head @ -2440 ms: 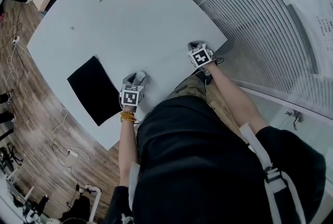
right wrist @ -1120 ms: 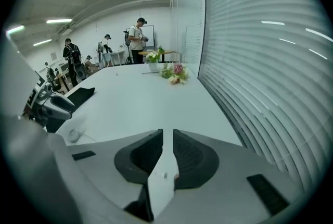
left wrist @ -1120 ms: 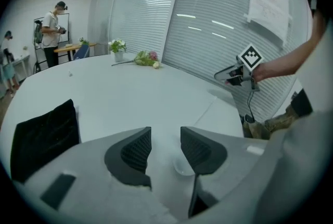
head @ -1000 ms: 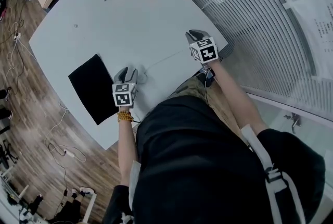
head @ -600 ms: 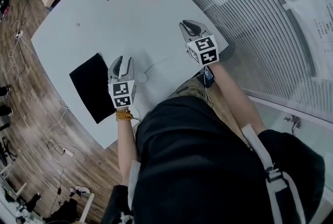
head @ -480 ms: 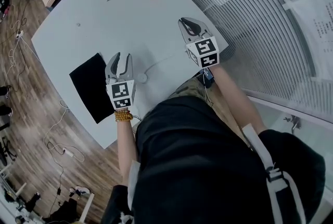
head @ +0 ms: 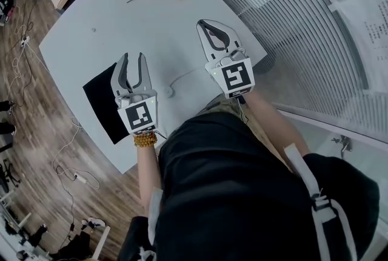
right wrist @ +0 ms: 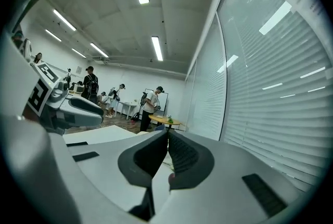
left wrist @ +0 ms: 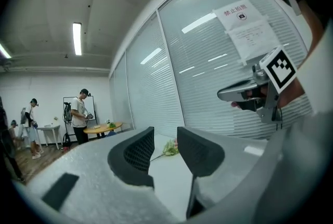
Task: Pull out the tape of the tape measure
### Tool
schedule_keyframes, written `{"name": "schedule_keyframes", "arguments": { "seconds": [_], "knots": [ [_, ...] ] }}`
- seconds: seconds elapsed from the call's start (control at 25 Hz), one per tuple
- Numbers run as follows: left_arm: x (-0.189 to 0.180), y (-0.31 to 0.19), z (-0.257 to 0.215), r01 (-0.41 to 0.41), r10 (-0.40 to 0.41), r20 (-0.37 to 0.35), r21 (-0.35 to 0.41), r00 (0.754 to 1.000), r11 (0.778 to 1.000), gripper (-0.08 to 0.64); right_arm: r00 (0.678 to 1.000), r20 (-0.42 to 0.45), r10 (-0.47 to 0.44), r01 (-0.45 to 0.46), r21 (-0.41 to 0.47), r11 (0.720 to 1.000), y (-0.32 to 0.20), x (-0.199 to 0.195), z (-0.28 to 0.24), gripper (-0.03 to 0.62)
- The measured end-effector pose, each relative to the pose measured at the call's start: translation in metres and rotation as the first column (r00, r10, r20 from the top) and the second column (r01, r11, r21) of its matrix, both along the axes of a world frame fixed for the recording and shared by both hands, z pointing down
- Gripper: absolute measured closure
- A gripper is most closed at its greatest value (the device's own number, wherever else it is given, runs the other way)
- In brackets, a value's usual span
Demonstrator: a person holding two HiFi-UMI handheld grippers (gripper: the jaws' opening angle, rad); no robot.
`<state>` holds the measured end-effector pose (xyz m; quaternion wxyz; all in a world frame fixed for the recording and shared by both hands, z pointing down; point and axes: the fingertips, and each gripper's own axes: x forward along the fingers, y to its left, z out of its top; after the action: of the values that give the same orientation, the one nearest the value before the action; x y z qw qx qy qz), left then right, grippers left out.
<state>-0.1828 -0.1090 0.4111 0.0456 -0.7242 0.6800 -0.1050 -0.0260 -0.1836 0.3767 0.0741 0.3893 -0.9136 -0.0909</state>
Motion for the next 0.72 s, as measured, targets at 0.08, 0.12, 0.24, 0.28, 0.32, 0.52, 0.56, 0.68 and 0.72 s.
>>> {"name": "schedule_keyframes", "arguments": {
  "seconds": [0.08, 0.12, 0.24, 0.28, 0.32, 0.52, 0.56, 0.68, 0.72],
  "knots": [
    [0.000, 0.000, -0.005, 0.014, -0.014, 0.023, 0.026, 1.000, 1.000, 0.433, 1.000, -0.010, -0.006, 0.006, 0.044, 0.999, 0.006, -0.006, -0.008, 0.592],
    [0.000, 0.001, -0.005, 0.023, -0.024, 0.026, 0.032, 0.999, 0.999, 0.433, 1.000, -0.013, -0.003, 0.003, 0.062, 0.998, 0.008, -0.009, -0.010, 0.592],
    [-0.003, 0.006, -0.010, 0.075, -0.075, -0.005, 0.064, 0.997, 0.995, 0.455, 1.000, 0.016, 0.011, -0.012, 0.075, 0.997, 0.015, -0.018, -0.015, 0.592],
    [-0.005, 0.009, -0.012, 0.101, -0.100, -0.012, 0.081, 0.995, 0.992, 0.483, 1.000, 0.023, 0.010, -0.012, 0.073, 0.997, 0.018, -0.021, -0.015, 0.592],
    [-0.006, 0.011, -0.014, 0.124, -0.123, -0.015, 0.096, 0.992, 0.988, 0.495, 1.000, 0.026, 0.007, -0.009, 0.071, 0.997, 0.022, -0.024, -0.014, 0.592],
    [-0.006, 0.015, -0.013, 0.155, -0.155, -0.006, 0.105, 0.988, 0.982, 0.516, 0.999, 0.027, -0.024, 0.023, 0.030, 0.999, 0.042, -0.038, -0.001, 0.592],
    [-0.007, 0.015, -0.012, 0.162, -0.162, -0.008, 0.106, 0.987, 0.981, 0.524, 0.999, 0.027, -0.030, 0.030, 0.023, 0.999, 0.045, -0.041, 0.001, 0.592],
    [-0.006, 0.016, -0.010, 0.172, -0.173, -0.003, 0.113, 0.985, 0.979, 0.555, 0.999, 0.022, -0.046, 0.046, 0.003, 0.999, 0.052, -0.045, 0.009, 0.592],
    [-0.002, 0.017, -0.007, 0.166, -0.168, 0.010, 0.108, 0.986, 0.980, 0.558, 0.999, 0.022, -0.048, 0.048, -0.009, 0.999, 0.054, -0.045, 0.013, 0.592]
  ]
}}
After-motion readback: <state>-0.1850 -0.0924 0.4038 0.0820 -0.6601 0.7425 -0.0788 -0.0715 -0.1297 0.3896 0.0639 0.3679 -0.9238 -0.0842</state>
